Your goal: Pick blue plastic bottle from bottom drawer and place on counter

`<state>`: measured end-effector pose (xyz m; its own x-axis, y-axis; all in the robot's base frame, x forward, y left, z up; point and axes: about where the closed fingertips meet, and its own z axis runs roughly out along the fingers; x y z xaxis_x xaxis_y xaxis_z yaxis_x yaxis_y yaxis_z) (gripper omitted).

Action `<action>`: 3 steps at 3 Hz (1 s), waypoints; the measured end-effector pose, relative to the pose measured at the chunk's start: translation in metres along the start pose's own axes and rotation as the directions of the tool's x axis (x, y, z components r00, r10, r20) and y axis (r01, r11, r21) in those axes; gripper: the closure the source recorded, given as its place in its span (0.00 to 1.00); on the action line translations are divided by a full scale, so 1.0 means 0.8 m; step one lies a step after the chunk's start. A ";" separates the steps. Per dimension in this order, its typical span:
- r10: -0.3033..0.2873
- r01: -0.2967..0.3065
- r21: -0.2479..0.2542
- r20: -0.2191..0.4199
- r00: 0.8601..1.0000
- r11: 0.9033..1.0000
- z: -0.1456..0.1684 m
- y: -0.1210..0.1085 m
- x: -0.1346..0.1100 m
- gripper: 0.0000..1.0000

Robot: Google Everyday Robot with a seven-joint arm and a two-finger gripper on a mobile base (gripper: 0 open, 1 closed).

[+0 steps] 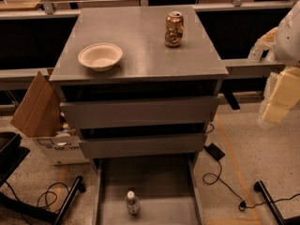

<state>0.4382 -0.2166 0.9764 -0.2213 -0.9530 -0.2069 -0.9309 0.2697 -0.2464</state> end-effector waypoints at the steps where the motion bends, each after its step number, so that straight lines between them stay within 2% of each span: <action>1: 0.000 0.000 0.000 0.000 1.000 1.000 0.000 0.000 0.000 0.00; 2: 0.013 -0.013 0.015 0.019 1.000 1.000 0.003 0.000 0.009 0.00; 3: 0.023 -0.021 -0.017 0.147 0.989 1.000 0.061 0.010 0.027 0.00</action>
Offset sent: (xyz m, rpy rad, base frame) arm -0.0049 -0.0150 0.0034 0.0136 -0.0306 -0.0370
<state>0.4399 -0.2278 0.9237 -0.1978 -0.9157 -0.3498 -0.9308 0.2874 -0.2260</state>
